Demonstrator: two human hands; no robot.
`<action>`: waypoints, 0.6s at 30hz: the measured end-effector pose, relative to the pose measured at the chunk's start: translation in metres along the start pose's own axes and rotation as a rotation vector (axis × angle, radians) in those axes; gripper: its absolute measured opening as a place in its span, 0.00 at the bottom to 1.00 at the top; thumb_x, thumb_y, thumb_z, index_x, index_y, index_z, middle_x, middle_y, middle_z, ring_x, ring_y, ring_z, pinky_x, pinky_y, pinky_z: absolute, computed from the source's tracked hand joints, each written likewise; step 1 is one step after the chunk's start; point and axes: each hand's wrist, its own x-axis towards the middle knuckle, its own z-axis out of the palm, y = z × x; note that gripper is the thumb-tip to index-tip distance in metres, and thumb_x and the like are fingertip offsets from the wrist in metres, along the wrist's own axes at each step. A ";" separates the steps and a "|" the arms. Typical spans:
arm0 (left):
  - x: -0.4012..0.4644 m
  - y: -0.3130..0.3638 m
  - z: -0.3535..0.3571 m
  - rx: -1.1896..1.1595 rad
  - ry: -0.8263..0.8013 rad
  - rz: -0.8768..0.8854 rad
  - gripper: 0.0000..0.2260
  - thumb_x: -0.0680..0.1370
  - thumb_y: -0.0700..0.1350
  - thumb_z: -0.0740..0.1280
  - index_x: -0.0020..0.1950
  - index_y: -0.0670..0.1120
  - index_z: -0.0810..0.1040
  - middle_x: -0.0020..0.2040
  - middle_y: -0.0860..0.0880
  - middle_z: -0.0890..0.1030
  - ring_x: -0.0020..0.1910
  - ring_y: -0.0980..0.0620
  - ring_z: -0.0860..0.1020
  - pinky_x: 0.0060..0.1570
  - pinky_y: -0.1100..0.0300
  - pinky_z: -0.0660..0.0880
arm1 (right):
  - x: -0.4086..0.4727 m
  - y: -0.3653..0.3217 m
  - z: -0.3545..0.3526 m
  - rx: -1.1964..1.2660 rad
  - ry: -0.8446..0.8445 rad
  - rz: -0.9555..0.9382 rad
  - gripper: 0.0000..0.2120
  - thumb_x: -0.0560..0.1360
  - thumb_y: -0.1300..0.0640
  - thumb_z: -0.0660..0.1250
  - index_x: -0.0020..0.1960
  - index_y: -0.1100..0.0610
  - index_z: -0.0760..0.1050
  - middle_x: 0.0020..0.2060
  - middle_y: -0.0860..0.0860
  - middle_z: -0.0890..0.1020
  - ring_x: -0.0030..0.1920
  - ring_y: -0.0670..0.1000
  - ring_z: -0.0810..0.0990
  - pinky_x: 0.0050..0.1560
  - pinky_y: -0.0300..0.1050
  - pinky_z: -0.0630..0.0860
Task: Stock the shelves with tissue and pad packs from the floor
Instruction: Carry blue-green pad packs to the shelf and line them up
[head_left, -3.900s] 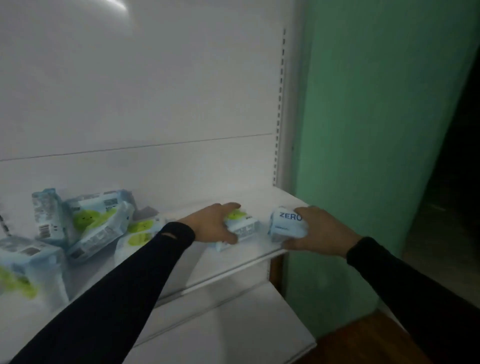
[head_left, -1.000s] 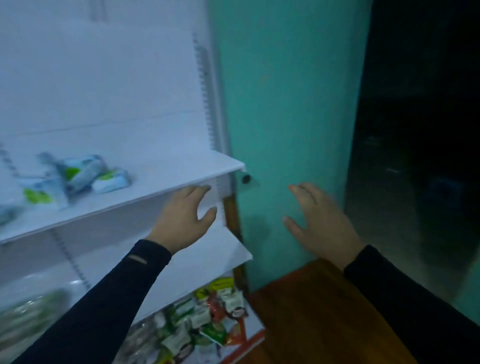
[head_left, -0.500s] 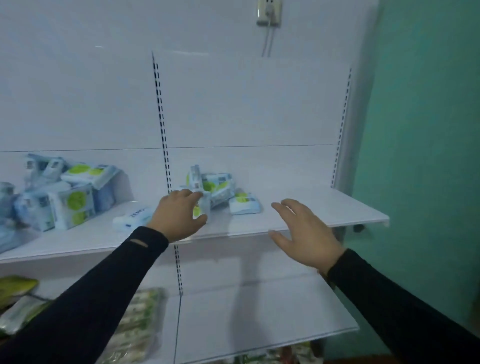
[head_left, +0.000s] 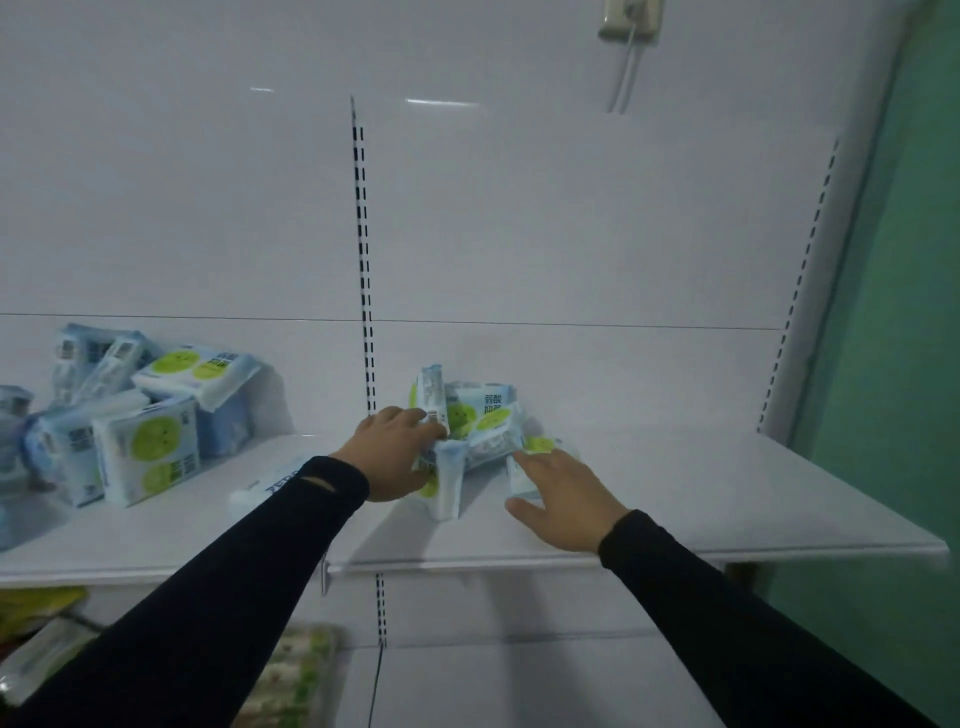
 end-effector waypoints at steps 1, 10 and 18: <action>0.003 -0.001 0.000 -0.023 0.003 -0.005 0.23 0.75 0.52 0.66 0.69 0.55 0.68 0.67 0.49 0.70 0.66 0.45 0.66 0.66 0.49 0.63 | 0.003 0.007 0.002 0.006 -0.028 0.004 0.32 0.77 0.40 0.59 0.75 0.54 0.59 0.70 0.54 0.69 0.69 0.57 0.66 0.68 0.51 0.64; 0.026 0.020 -0.019 -0.246 -0.100 -0.134 0.11 0.81 0.51 0.59 0.60 0.52 0.75 0.54 0.50 0.78 0.50 0.50 0.75 0.50 0.58 0.71 | 0.018 0.074 -0.028 0.003 -0.128 0.168 0.32 0.72 0.38 0.66 0.71 0.51 0.64 0.62 0.55 0.70 0.60 0.56 0.73 0.58 0.47 0.71; 0.011 0.041 0.009 -0.099 -0.289 -0.160 0.48 0.64 0.72 0.67 0.77 0.53 0.53 0.71 0.47 0.66 0.68 0.44 0.67 0.67 0.48 0.66 | 0.029 0.082 0.006 0.006 -0.198 0.183 0.44 0.70 0.31 0.61 0.78 0.49 0.46 0.72 0.57 0.62 0.70 0.60 0.62 0.68 0.54 0.63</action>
